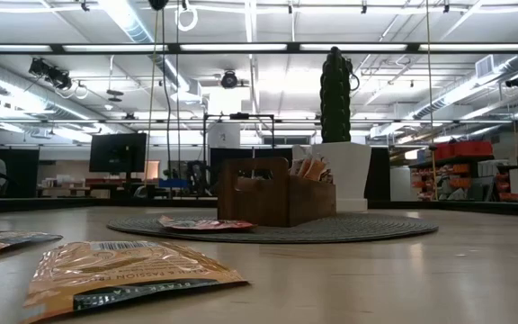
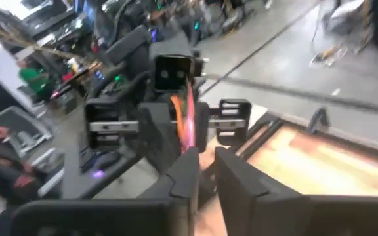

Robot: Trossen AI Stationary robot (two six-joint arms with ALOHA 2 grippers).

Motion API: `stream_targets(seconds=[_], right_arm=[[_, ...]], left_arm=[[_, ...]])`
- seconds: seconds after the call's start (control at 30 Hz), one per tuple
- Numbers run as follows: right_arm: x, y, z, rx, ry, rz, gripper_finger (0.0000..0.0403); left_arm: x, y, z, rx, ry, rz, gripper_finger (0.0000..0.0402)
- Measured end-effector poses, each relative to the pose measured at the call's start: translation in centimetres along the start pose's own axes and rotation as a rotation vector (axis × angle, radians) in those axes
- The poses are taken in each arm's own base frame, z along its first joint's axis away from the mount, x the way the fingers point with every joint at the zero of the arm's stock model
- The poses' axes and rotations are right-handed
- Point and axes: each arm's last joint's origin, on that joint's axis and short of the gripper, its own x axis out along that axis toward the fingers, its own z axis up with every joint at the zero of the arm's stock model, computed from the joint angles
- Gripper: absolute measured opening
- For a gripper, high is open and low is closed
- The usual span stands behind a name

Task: Pick & Place Tea
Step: Put the red tea bag into the bottom section of the wooden organizer

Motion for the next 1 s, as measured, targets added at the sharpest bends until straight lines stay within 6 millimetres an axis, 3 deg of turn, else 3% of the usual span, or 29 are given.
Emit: stream_targets(seconds=[0.23, 0.6, 0.77, 1.0], right_arm=[[-0.4, -1.6, 1.6, 0.052, 0.120, 0.081, 0.0118], [3.0, -5.8, 2.9, 0.117, 0.369, 0.209, 0.0139], [5.1, -7.3, 2.2, 0.135, 0.478, 0.240, 0.0139], [7.2, -7.8, 0.5, 0.153, 0.579, 0.285, 0.0139]], left_arm=[[-0.7, 1.8, -2.1, -0.073, 0.249, 0.068, 0.0017], [-0.1, 3.2, -4.1, -0.201, 0.454, 0.004, 0.0014], [0.4, 3.9, -4.6, -0.247, 0.497, -0.015, 0.0016], [0.6, 4.2, -4.9, -0.271, 0.520, -0.033, 0.0015]])
